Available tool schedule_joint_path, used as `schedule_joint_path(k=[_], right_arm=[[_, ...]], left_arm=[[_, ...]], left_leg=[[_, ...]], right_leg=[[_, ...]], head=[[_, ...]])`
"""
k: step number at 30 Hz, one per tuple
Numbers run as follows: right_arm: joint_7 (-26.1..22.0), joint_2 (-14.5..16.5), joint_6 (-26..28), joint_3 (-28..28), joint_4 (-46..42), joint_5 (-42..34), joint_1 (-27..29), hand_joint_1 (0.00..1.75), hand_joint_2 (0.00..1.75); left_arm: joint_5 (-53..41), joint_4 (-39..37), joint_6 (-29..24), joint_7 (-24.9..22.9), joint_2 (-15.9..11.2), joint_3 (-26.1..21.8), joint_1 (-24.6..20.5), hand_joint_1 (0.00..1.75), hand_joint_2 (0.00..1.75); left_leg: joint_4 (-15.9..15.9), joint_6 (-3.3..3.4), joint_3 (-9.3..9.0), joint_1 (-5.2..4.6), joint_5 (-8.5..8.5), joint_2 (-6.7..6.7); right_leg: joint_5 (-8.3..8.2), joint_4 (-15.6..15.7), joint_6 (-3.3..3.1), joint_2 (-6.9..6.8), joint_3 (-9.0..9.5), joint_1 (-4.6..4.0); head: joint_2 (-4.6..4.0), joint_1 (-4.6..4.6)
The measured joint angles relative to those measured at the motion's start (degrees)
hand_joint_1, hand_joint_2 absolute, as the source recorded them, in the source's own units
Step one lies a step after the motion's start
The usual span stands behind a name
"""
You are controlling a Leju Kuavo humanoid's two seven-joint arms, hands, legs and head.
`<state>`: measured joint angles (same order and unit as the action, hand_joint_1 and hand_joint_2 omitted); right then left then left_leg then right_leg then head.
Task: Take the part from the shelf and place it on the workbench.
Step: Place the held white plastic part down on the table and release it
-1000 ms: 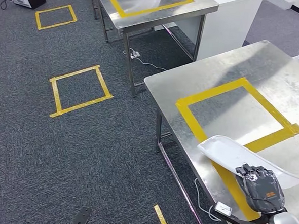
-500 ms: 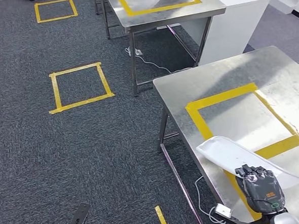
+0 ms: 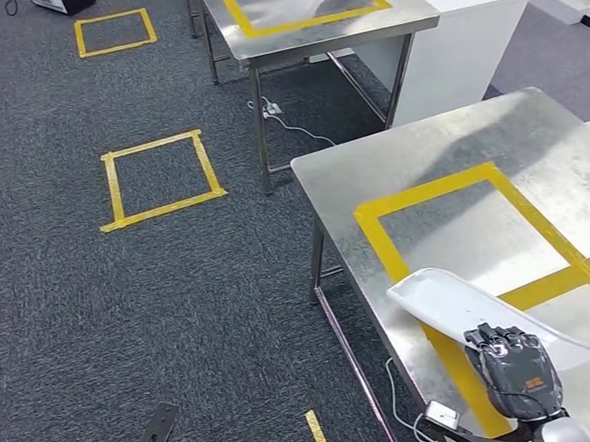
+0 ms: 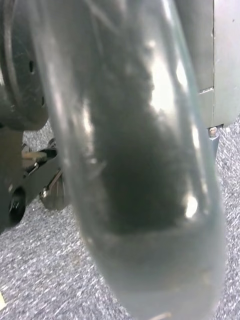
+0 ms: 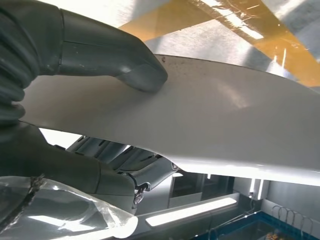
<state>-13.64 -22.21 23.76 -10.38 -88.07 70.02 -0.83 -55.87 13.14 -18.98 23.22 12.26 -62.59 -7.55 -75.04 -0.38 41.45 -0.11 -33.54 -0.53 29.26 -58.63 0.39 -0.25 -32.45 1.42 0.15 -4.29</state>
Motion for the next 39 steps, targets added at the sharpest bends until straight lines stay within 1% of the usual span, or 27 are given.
schedule_joint_path(k=[1,2,3,4,5,7,9,11,13,14,15,16,18,19,20,23,25,26,28,29,30,31,33,34,35,36,39], right_arm=[[0.00,-0.01,0.00,0.02,0.00,-0.01,0.04,1.75,1.75],[0.00,-0.02,0.00,0.04,-0.01,-0.01,0.05,1.75,1.75],[0.00,-0.03,0.00,0.07,-0.01,-0.02,0.05,1.75,1.75],[0.00,-0.07,0.00,0.11,-0.02,-0.03,0.05,1.75,1.75],[-0.01,-0.14,-0.01,0.15,-0.02,-0.04,0.06,1.75,1.75],[-0.05,-0.30,-0.02,0.23,-0.02,-0.05,0.17,1.75,1.75],[-0.09,-0.45,-0.03,0.32,-0.09,-0.06,0.28,1.75,1.75],[-0.09,-0.61,-0.08,0.38,-0.16,-0.07,0.36,1.75,1.75],[-0.09,-0.70,-0.22,0.38,-0.16,-0.03,0.65,1.75,1.75],[-0.09,-0.72,-0.31,0.37,-0.14,0.00,0.87,1.75,1.75],[-0.10,-0.72,-0.38,0.37,-0.11,0.05,1.08,1.75,1.75],[-0.10,-0.72,-0.43,0.37,-0.09,0.08,1.21,1.75,1.75],[-0.10,-0.74,-0.46,0.37,-0.07,0.12,1.24,1.75,1.75],[-0.11,-0.75,-0.48,0.36,-0.07,0.12,1.21,1.75,1.75],[-0.11,-0.76,-0.50,0.36,-0.05,0.15,1.20,1.75,1.75],[-0.15,-0.76,-0.69,0.33,-0.02,0.33,1.23,1.75,1.75],[-0.17,-0.76,-0.89,0.27,-0.02,0.47,1.16,1.75,1.75],[-0.17,-0.76,-0.97,0.23,-0.02,0.52,1.10,1.75,1.75],[-0.18,-0.76,-1.10,0.11,0.00,0.54,1.02,1.75,1.75],[-0.19,-0.76,-1.15,0.05,0.03,0.56,1.02,1.75,1.75],[-0.19,-0.75,-1.19,-0.01,0.08,0.60,1.03,1.75,1.75],[-0.16,-0.75,-1.17,-0.08,0.12,0.68,1.02,1.75,1.75],[-0.07,-0.74,-1.03,-0.25,0.16,1.11,0.94,1.75,1.75],[0.06,-0.73,-0.82,-0.32,0.19,1.52,0.85,1.75,1.75],[0.26,-0.70,-0.48,-0.40,0.24,2.17,0.75,1.75,1.75],[0.65,-0.67,0.06,-0.48,0.33,3.08,0.66,1.75,1.75],[2.72,-0.52,4.01,-0.60,0.85,7.24,0.41,1.75,1.75]], left_arm=[[0.00,0.00,0.02,0.01,0.02,-0.01,0.07,0.00,0.00],[0.01,0.00,0.03,0.03,0.03,-0.01,0.09,0.00,0.00],[0.01,0.00,0.04,0.05,0.05,0.00,0.07,0.00,0.00],[0.01,0.00,0.04,0.08,0.06,0.01,0.04,0.00,0.00],[0.00,0.00,0.03,0.11,0.07,0.01,0.01,0.00,0.00],[-0.01,0.00,-0.02,0.16,0.07,0.01,0.08,0.00,0.00],[0.00,0.00,-0.07,0.16,0.05,0.00,0.24,0.00,0.00],[-0.04,0.00,-0.08,0.16,0.04,-0.01,0.21,0.00,0.00],[-0.12,0.00,-0.07,0.16,0.04,-0.01,0.19,0.00,0.00],[-0.15,0.00,-0.06,0.15,0.04,-0.01,0.24,0.00,0.00],[-0.18,0.00,-0.06,0.11,0.04,-0.01,0.30,0.00,0.00],[-0.23,0.00,-0.06,0.07,0.04,-0.01,0.34,0.00,0.00],[-0.32,0.00,-0.05,-0.01,0.05,0.00,0.36,0.00,0.00],[-0.36,0.00,-0.05,-0.05,0.06,0.00,0.34,0.00,0.00],[-0.39,0.00,-0.04,-0.13,0.06,0.01,0.32,0.00,0.00],[-0.62,0.00,-0.01,-0.59,0.05,0.02,0.31,0.00,0.00],[-0.79,0.00,0.04,-0.72,0.05,0.04,0.26,0.00,0.00],[-0.85,0.00,0.06,-0.72,0.05,0.05,0.23,0.00,0.00],[-0.96,0.00,0.10,-0.75,0.06,0.06,0.28,0.00,0.00],[-1.01,0.00,0.11,-0.84,0.05,0.06,0.36,0.00,0.00],[-1.07,0.00,0.14,-0.94,0.04,0.07,0.46,0.00,0.00],[-1.14,0.00,0.17,-1.17,0.04,0.07,0.52,0.00,0.00],[-1.41,0.00,0.20,-1.76,0.04,0.10,0.57,0.00,0.00],[-1.55,-0.01,0.20,-2.07,0.06,0.11,0.56,0.00,0.00],[-1.68,-0.01,0.20,-2.25,0.08,0.13,0.51,0.00,0.00],[-1.76,-0.02,0.17,-2.34,0.09,0.14,0.48,0.00,0.00],[-2.08,-0.02,0.00,-2.44,0.15,0.22,0.50,0.00,0.00]], left_leg=[[2.06,0.05,-0.79,0.08,1.83,0.02],[5.82,0.19,-2.44,0.12,4.20,0.05],[9.59,0.35,-4.14,0.07,5.90,0.09],[12.78,0.54,-5.52,-0.01,6.89,0.12],[14.71,0.70,-6.27,-0.11,7.19,0.13],[15.69,1.10,-6.47,-0.28,6.75,0.08],[16.24,1.80,-6.87,-0.16,6.84,0.08],[16.77,2.54,-7.48,-0.07,6.82,0.11],[16.79,3.02,-7.81,-0.31,6.52,0.10],[16.78,3.17,-7.98,-0.44,6.35,0.09],[16.76,3.24,-8.20,-0.53,6.15,0.06],[16.74,3.23,-8.49,-0.58,5.92,0.02],[16.67,2.95,-9.19,-0.65,5.31,-0.08],[16.51,2.69,-9.40,-0.75,4.98,-0.14],[16.42,2.44,-9.49,-0.84,4.74,-0.17],[16.37,1.72,-9.59,-0.85,4.27,-0.19],[14.64,1.04,-9.08,-0.72,3.13,-0.11],[12.20,0.69,-7.98,-0.60,1.97,-0.07],[4.47,0.20,-3.81,-0.27,-0.82,-0.01],[1.21,0.07,-1.76,-0.11,-1.48,0.01],[-0.41,0.00,-0.44,0.00,-1.14,0.03],[0.34,0.01,-0.27,0.08,0.43,0.04],[7.04,0.15,-2.52,0.15,5.38,0.08],[10.52,0.25,-3.87,0.06,7.18,0.09],[13.12,0.43,-4.91,-0.05,7.99,0.10],[14.42,0.64,-5.40,-0.19,8.01,0.08],[15.45,1.61,-5.82,-0.30,7.47,-0.05]], right_leg=[[0.13,0.00,0.07,0.03,0.23,0.02],[0.30,0.01,0.18,0.06,0.49,0.05],[0.49,-0.01,0.36,0.08,0.68,-0.02],[0.63,-0.03,0.61,0.11,0.71,-0.08],[0.69,0.00,0.90,0.11,0.65,-0.16],[0.69,0.27,1.58,0.07,0.54,-0.18],[1.27,-0.26,2.14,0.04,0.20,-0.05],[3.46,-4.75,2.36,0.12,-2.20,-0.04],[6.27,-12.55,2.47,0.17,-6.67,-0.12],[6.73,-15.38,2.51,0.17,-8.57,-0.12],[6.06,-16.17,2.52,0.17,-9.51,-0.13],[4.25,-14.56,2.48,0.16,-9.20,-0.12],[-0.16,-7.08,2.34,0.15,-5.99,-0.14],[-1.42,-3.58,2.22,0.17,-4.24,-0.20],[-1.90,-1.42,2.05,0.19,-3.06,-0.26],[-1.51,-0.31,1.25,0.33,-2.20,-0.41],[-1.26,-0.05,0.55,0.28,-1.61,-0.22],[-1.08,0.06,0.23,0.20,-1.21,-0.11],[-0.52,0.07,-0.13,0.08,-0.58,-0.11],[-0.22,0.07,-0.15,0.08,-0.26,-0.11],[0.07,0.07,-0.10,0.10,0.13,-0.09],[0.38,0.06,-0.01,0.12,0.60,-0.05],[1.08,0.07,0.33,0.17,1.64,0.08],[1.48,0.04,0.66,0.22,2.05,0.02],[1.76,0.02,1.03,0.24,2.21,-0.02],[1.94,0.10,1.42,0.25,2.23,-0.07],[2.22,0.61,2.43,0.10,2.32,0.06]], head=[[0.00,0.00],[0.00,0.00],[0.00,0.02],[0.00,0.03],[0.00,0.07],[0.00,0.08],[0.00,0.15],[0.00,0.36],[0.00,0.49],[0.00,0.49],[0.00,0.48],[0.00,0.49],[0.00,0.50],[0.00,0.51],[0.00,0.49],[0.00,0.43],[0.00,0.35],[0.00,0.31],[0.00,0.26],[0.00,0.26],[0.00,0.26],[0.00,0.25],[0.00,0.28],[0.00,0.29],[0.00,0.28],[0.00,0.32],[0.00,0.35]])
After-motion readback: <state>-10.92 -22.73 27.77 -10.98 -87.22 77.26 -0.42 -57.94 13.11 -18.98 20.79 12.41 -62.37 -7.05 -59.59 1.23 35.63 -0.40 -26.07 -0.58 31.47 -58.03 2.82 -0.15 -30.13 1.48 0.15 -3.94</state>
